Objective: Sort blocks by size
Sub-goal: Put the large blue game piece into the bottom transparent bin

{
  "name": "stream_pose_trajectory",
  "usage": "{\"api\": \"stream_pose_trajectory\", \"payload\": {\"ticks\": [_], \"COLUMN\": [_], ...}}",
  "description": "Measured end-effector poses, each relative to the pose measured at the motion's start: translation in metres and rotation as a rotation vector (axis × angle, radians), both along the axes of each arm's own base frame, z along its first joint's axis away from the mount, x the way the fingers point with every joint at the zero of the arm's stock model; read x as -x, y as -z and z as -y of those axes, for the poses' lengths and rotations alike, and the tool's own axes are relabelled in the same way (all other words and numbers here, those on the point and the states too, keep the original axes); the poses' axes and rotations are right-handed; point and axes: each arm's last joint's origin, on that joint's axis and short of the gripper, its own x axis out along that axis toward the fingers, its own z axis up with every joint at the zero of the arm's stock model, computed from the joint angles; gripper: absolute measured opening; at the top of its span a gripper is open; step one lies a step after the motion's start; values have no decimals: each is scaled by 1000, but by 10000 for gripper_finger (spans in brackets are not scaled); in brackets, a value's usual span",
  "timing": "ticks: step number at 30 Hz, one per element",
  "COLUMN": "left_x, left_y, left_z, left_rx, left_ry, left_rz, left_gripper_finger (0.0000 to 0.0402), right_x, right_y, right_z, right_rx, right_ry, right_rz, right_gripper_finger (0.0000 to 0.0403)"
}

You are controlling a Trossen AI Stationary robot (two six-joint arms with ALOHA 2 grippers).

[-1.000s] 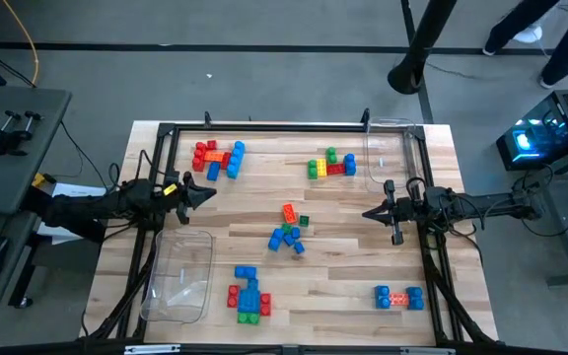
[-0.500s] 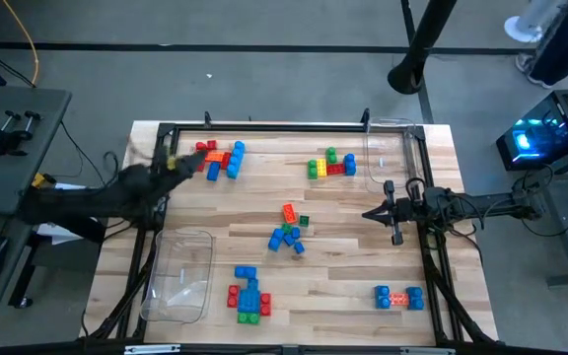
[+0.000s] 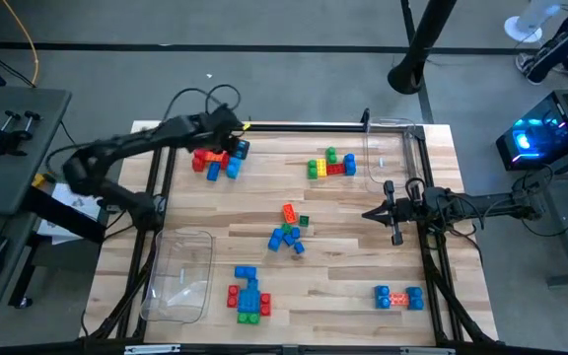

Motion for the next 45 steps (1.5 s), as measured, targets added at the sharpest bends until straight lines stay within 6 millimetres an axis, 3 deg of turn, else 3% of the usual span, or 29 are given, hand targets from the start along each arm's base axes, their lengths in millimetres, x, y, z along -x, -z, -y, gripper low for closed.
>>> {"api": "stream_pose_trajectory", "payload": {"ticks": [8,22,28,36,41,45], "left_x": [-25,-32,-37,-36,-37,-41], "left_y": [49,99,98,90,87,61], "left_z": [-25,-47,-42,-38,-37,-37], "left_rx": [162,248,239,222,212,146], "left_ry": [-102,-131,-94,-44,-1,60], "left_rz": [-67,-159,-150,-144,-167,-129], "left_gripper_finger": [250,253,232,84,84,84], "right_x": [0,0,0,0,0,0], "right_y": [0,0,0,0,0,0], "right_z": [0,0,0,0,0,0], "right_rx": [0,0,0,0,0,0], "right_ry": [0,0,0,0,0,0], "right_rz": [0,1,0,1,1,1], "right_gripper_finger": [1,1,1,1,1,1]}}
